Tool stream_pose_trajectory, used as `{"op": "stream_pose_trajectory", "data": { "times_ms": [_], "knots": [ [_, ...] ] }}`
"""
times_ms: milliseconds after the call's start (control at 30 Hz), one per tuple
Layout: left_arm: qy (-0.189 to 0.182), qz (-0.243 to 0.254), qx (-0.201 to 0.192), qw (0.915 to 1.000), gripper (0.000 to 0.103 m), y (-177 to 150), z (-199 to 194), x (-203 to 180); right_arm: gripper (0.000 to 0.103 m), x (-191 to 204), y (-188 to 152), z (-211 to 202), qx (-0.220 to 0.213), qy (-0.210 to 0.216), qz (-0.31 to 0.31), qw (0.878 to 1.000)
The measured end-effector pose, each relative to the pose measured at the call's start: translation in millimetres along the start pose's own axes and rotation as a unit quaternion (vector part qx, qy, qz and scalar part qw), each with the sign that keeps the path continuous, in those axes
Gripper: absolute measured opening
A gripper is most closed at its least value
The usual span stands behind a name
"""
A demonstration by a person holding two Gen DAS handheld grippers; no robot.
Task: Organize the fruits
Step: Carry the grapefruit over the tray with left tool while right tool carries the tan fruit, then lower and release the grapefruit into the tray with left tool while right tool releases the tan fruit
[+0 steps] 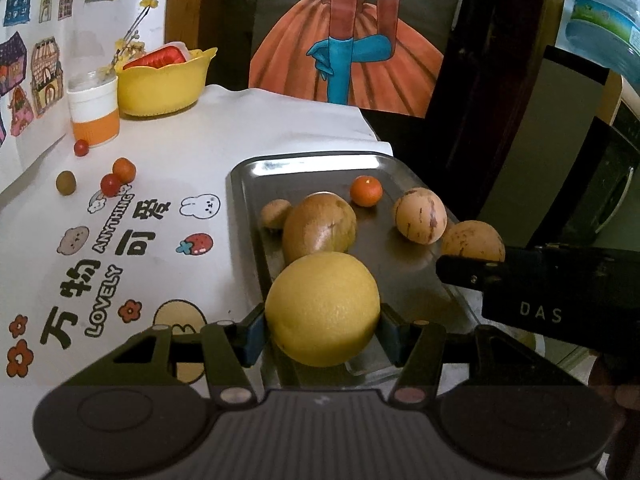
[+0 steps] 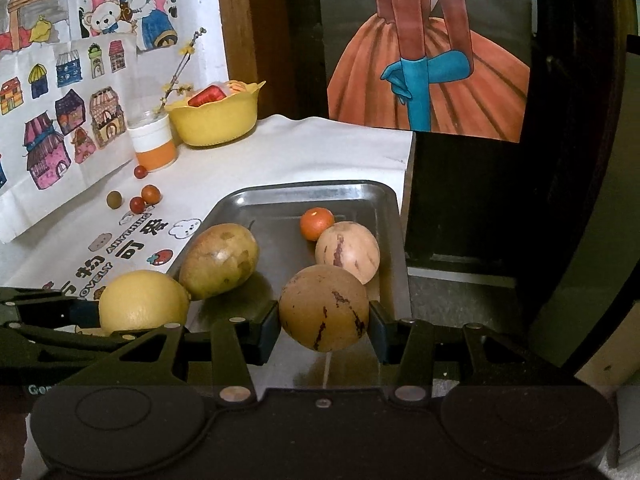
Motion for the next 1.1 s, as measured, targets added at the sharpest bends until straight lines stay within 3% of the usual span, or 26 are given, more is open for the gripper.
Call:
{"op": "stream_pose_trajectory", "data": {
  "times_ms": [1100],
  "knots": [
    [0.001,0.024,-0.007,0.9997,0.061,-5.3,3.7,-9.5,0.048,-1.4,-5.8,18.6,0.015,-0.004,0.008,1.000]
  ]
}}
Point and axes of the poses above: each gripper's, at about its wrist camera, not at the fingertips, and z roughly the way its jaws point, x to its left, y to its top, the point moved 3 cm from there along z, roughly the way its jaws point, and after that the axes turned 12 degrees about z, right-handed, at the moved point
